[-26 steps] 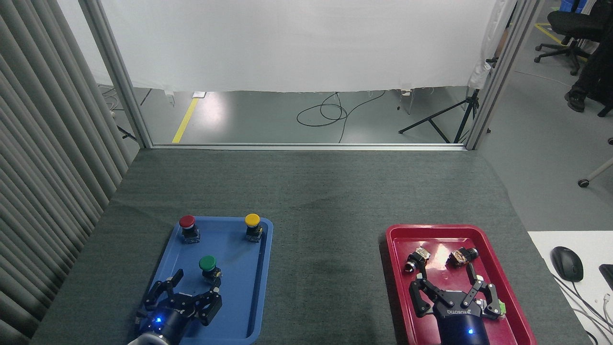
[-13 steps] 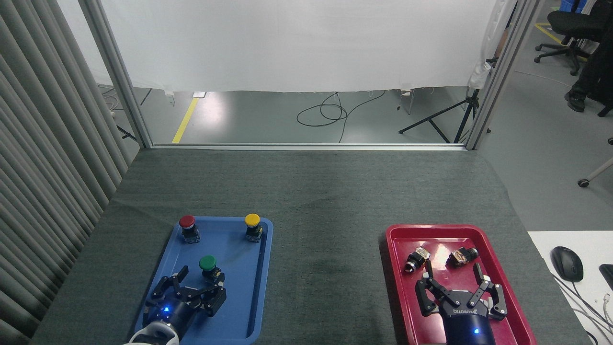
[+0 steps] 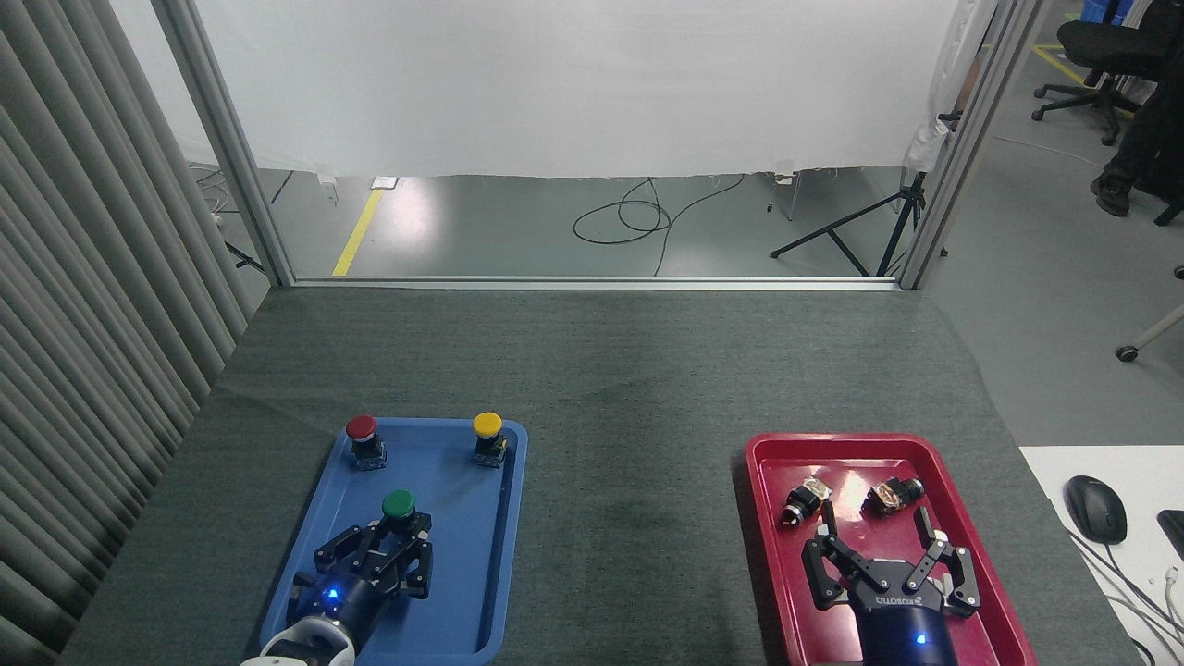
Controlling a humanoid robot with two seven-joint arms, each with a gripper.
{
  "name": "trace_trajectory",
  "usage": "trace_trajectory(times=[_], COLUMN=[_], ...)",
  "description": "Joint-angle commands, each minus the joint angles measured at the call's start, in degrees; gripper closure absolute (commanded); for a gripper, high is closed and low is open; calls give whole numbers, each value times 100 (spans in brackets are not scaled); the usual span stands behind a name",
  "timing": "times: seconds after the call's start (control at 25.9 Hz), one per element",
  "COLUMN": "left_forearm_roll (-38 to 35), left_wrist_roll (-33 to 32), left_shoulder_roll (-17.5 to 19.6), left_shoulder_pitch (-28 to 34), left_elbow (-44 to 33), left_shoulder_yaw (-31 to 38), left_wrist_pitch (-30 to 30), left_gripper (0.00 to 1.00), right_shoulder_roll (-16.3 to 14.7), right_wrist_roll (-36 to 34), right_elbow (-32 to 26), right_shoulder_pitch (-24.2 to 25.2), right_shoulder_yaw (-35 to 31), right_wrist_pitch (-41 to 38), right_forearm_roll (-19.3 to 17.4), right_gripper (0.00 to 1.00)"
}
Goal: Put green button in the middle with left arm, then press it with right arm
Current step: 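Carry the green button off the tray and set it mid-table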
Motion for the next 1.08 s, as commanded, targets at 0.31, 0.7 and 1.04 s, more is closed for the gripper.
trace_trajectory(times=[0.31, 0.7, 1.04], left_forearm_roll=[80, 124, 247], left_wrist_roll=[41, 411, 384], left_shoulder_roll=[-913, -1696, -1687], left_shoulder_pitch=[-936, -1235, -1191], left_elbow=[-288, 1497, 1488], left_shoulder_yaw=[-2307, -2984, -3054], left_wrist_pitch=[367, 1080, 948], left_gripper=[100, 98, 1], right_shoulder_roll=[-34, -87, -51], right_wrist_roll=[-1, 439, 412], right_elbow=[2, -7, -7], right_shoulder_pitch=[-18, -1, 8], right_shoulder_yaw=[25, 25, 25], right_wrist_pitch=[-63, -63, -81], right_forearm_roll=[-23, -32, -41], right_gripper=[0, 0, 2])
